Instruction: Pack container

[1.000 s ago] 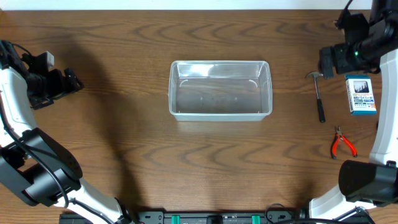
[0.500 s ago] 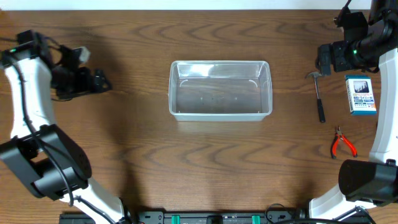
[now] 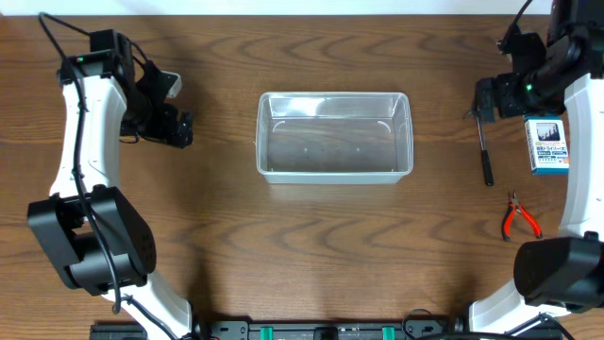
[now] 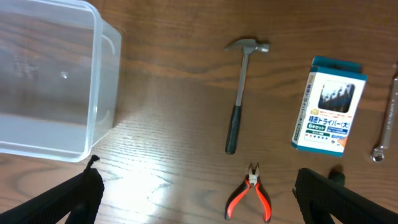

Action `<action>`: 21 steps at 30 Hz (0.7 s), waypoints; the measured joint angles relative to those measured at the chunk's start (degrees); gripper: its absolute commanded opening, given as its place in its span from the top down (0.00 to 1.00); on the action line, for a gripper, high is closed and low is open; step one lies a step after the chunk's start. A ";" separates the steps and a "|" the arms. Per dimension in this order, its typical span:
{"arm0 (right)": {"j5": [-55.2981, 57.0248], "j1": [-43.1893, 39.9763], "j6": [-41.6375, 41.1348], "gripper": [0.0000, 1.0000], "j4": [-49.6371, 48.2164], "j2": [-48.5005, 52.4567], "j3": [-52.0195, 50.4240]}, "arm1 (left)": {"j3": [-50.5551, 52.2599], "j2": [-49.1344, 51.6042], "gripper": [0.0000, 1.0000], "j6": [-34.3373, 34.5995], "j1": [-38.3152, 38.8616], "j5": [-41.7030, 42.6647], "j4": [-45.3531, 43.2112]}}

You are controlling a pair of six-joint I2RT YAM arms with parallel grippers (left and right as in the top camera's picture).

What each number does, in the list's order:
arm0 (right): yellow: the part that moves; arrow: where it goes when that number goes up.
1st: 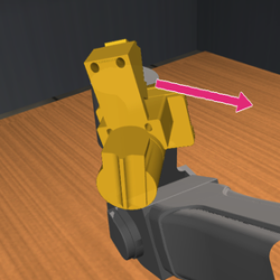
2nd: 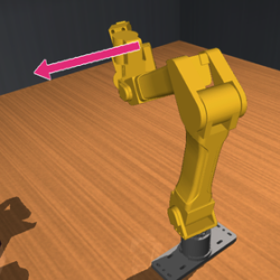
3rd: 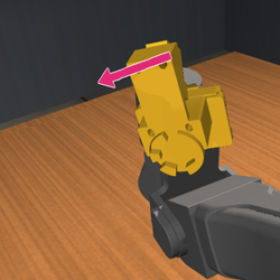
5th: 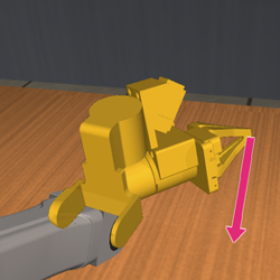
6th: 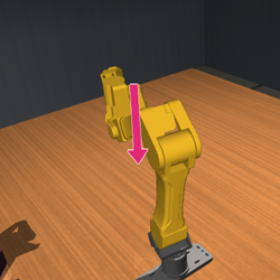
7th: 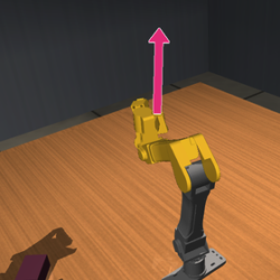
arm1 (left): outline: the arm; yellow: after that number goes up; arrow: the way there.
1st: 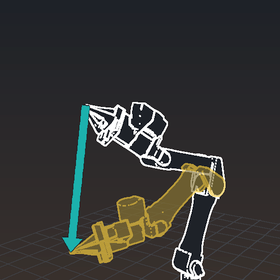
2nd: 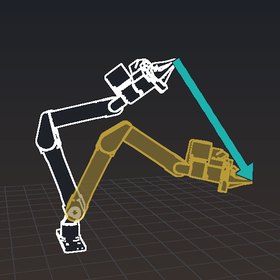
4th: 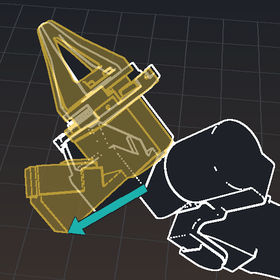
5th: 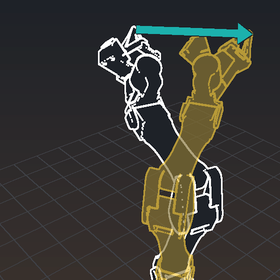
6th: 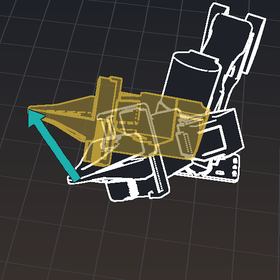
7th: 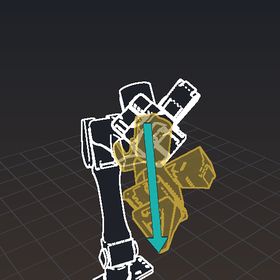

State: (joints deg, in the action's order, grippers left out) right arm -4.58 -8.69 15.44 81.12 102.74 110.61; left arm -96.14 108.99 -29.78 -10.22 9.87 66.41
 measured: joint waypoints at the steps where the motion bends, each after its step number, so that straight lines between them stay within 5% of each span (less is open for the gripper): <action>1: 0.00 0.00 -0.07 0.01 -0.35 0.00 -0.48 | 0.00 0.00 0.02 -0.13 0.52 -0.57 0.02; 21: -0.15 0.00 -2.05 0.01 -5.38 0.00 -1.29 | 0.00 -1.99 0.02 2.34 3.19 -2.58 -0.79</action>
State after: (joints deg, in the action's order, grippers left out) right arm -4.73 -8.69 13.39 75.75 102.74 109.32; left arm -96.14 107.00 -27.44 -7.03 7.29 65.63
